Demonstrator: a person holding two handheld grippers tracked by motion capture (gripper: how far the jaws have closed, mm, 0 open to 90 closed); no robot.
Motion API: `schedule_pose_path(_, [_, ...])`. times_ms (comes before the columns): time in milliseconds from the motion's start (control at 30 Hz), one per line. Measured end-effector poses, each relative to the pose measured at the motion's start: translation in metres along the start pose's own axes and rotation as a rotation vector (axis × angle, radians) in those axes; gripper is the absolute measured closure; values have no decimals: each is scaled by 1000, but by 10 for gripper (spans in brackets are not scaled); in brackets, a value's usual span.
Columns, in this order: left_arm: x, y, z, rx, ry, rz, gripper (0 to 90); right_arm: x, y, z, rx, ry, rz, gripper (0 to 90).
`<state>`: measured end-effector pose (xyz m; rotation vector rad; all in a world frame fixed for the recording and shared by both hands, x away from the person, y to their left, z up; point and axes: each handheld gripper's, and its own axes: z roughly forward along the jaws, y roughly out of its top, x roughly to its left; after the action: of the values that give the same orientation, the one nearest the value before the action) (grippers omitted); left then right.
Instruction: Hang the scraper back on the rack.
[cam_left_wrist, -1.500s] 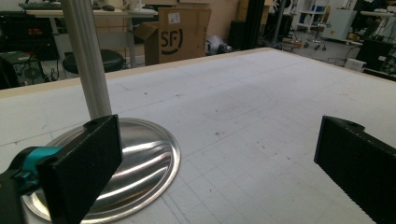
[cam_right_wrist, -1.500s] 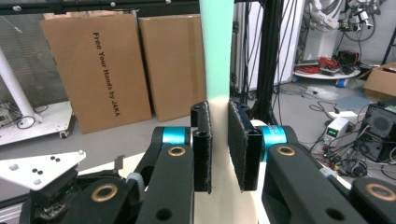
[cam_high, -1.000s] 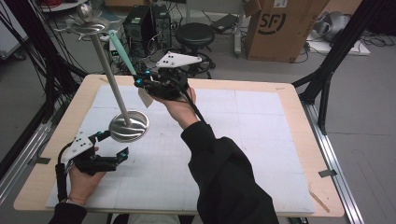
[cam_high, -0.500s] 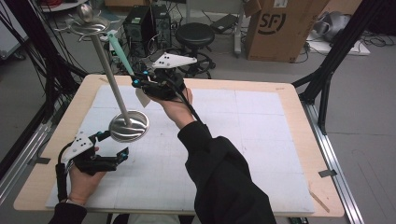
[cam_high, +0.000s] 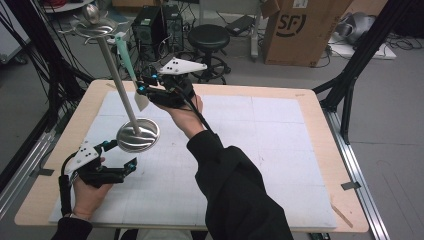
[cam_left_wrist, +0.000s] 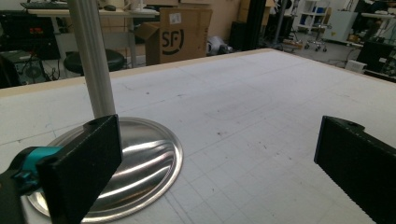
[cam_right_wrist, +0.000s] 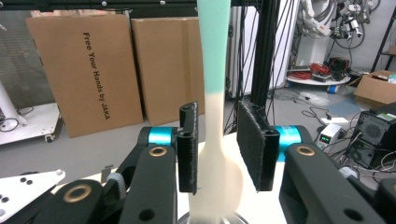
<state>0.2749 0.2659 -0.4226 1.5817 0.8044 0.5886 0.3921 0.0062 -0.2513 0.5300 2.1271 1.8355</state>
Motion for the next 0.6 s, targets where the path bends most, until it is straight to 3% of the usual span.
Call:
schedule_pose_path(267, [-1, 0, 0, 2, 0, 1, 17, 1, -14, -20, 24, -10, 5, 463])
schedule_pose_path(600, [-1, 0, 1, 0, 2, -2, 17, -17, -49, -70, 55, -55, 18, 279])
